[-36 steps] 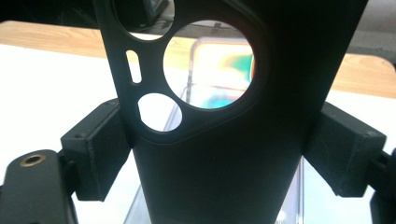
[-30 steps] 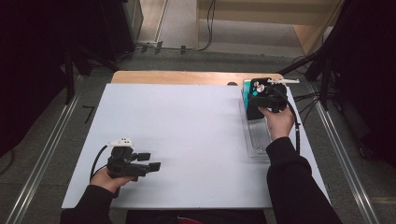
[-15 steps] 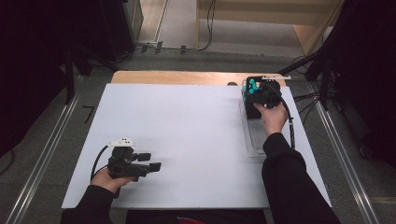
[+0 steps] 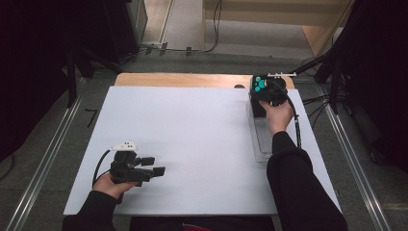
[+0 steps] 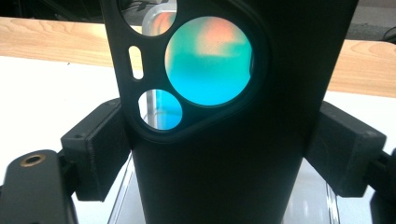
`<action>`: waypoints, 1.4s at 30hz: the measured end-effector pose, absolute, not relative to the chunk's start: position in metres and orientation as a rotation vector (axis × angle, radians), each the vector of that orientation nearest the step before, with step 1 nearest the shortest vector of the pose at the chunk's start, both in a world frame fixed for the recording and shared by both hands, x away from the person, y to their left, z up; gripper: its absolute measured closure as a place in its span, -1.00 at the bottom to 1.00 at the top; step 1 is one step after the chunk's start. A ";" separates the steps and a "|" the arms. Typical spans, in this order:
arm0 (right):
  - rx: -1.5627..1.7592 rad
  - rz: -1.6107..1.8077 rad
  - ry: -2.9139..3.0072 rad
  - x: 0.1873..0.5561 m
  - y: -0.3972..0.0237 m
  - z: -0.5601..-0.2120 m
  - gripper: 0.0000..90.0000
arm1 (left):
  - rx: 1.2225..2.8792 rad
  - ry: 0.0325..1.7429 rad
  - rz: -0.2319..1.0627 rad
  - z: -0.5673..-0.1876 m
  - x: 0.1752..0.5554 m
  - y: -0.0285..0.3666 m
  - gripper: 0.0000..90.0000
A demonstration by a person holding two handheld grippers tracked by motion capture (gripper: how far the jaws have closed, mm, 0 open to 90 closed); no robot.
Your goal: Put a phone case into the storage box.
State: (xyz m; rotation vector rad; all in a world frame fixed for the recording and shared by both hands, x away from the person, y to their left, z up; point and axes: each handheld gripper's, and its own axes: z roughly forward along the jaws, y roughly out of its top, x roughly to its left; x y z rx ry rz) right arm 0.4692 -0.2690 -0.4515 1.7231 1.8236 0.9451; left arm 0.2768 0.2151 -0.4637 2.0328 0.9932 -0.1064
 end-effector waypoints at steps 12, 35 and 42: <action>1.711 0.897 1.853 0.474 -0.265 -0.454 -0.81 | 2.036 0.992 -0.107 -0.464 0.277 0.215 -0.37; 1.664 1.057 2.068 0.438 -0.248 -0.418 -1.00 | 2.031 1.003 -0.112 -0.464 0.278 0.217 -0.37; 1.593 1.092 2.159 0.424 -0.229 -0.413 -1.00 | 2.032 1.002 -0.113 -0.463 0.278 0.217 -0.37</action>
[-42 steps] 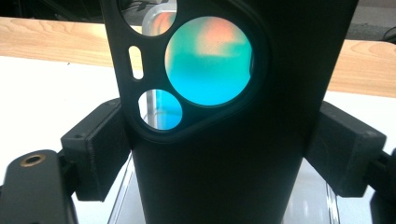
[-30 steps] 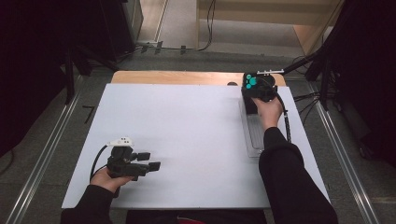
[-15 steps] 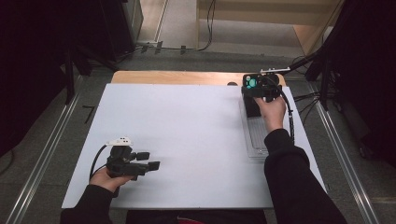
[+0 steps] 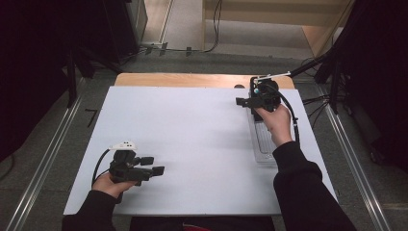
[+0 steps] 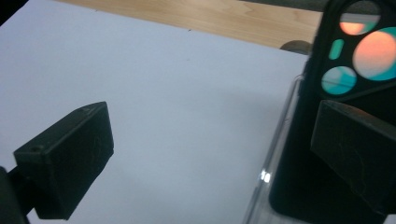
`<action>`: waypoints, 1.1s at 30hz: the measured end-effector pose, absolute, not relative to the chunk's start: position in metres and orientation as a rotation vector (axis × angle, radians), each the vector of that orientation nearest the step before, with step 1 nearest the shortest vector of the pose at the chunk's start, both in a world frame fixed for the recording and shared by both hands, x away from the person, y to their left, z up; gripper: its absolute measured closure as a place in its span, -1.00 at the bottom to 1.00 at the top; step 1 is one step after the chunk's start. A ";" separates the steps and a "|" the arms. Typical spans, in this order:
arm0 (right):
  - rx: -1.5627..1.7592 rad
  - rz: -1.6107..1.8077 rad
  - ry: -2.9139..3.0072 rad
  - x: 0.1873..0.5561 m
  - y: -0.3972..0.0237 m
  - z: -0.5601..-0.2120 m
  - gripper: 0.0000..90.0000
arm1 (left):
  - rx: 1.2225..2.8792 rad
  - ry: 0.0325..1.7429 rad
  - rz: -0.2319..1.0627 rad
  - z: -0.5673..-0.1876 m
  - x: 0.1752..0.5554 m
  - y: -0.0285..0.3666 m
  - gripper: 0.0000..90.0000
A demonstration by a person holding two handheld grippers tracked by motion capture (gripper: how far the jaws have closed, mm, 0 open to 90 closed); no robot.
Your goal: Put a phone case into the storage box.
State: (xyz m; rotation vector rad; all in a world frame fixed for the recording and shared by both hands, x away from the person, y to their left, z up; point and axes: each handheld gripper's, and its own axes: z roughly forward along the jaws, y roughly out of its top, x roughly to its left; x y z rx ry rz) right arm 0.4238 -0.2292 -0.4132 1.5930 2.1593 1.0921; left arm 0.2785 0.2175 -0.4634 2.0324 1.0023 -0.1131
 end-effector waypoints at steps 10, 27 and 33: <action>1.497 1.151 2.331 0.396 -0.209 -0.413 -0.56 | 2.032 0.999 -0.116 -0.462 0.279 0.219 -0.37; 1.409 1.192 2.479 0.350 -0.195 -0.423 -0.47 | 2.031 0.975 -0.125 -0.459 0.277 0.217 -0.37; 1.354 1.202 2.543 0.332 -0.194 -0.429 -0.47 | 2.031 0.958 -0.135 -0.457 0.275 0.215 -0.37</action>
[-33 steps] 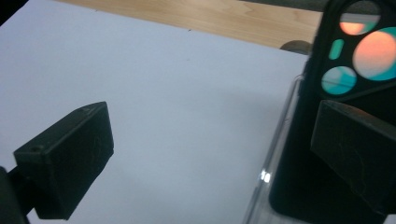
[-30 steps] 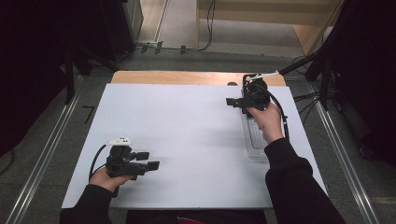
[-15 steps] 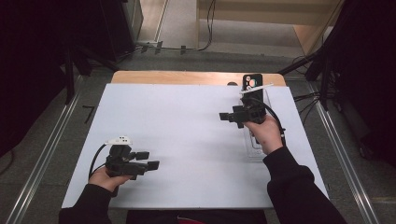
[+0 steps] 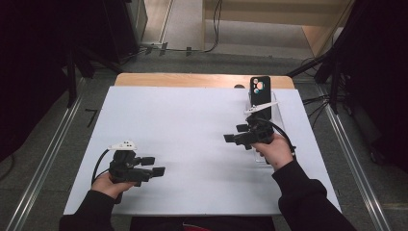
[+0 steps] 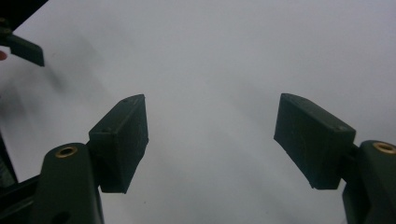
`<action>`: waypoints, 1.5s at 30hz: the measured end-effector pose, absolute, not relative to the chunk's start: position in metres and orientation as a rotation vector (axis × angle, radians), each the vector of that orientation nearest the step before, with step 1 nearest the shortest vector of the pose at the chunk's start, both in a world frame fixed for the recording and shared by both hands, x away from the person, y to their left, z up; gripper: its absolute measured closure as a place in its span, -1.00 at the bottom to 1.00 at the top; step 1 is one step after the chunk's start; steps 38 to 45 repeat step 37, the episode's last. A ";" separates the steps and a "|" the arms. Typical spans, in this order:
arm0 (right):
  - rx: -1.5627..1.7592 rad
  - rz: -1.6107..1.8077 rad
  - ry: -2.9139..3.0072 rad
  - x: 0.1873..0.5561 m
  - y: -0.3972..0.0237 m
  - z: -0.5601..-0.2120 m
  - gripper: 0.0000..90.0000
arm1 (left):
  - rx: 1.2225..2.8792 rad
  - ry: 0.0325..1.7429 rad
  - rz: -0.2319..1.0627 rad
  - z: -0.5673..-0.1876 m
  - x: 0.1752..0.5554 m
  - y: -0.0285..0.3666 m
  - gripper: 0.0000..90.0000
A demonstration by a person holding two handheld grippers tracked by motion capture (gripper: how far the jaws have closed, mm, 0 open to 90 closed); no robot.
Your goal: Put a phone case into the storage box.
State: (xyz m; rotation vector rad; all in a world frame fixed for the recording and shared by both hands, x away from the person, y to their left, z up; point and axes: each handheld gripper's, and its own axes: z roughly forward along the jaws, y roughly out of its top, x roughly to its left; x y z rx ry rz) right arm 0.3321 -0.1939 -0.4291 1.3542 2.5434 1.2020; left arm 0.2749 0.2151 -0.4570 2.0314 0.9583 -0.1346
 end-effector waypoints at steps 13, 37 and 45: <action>1.246 1.186 2.625 0.296 -0.195 -0.445 -0.48 | 2.036 0.938 -0.149 -0.457 0.270 0.213 -0.37; 1.193 1.093 2.707 0.249 -0.232 -0.476 -0.51 | 2.071 0.928 -0.148 -0.463 0.264 0.217 -0.37; 1.193 1.093 2.707 0.249 -0.232 -0.476 -0.51 | 2.071 0.928 -0.148 -0.463 0.264 0.217 -0.37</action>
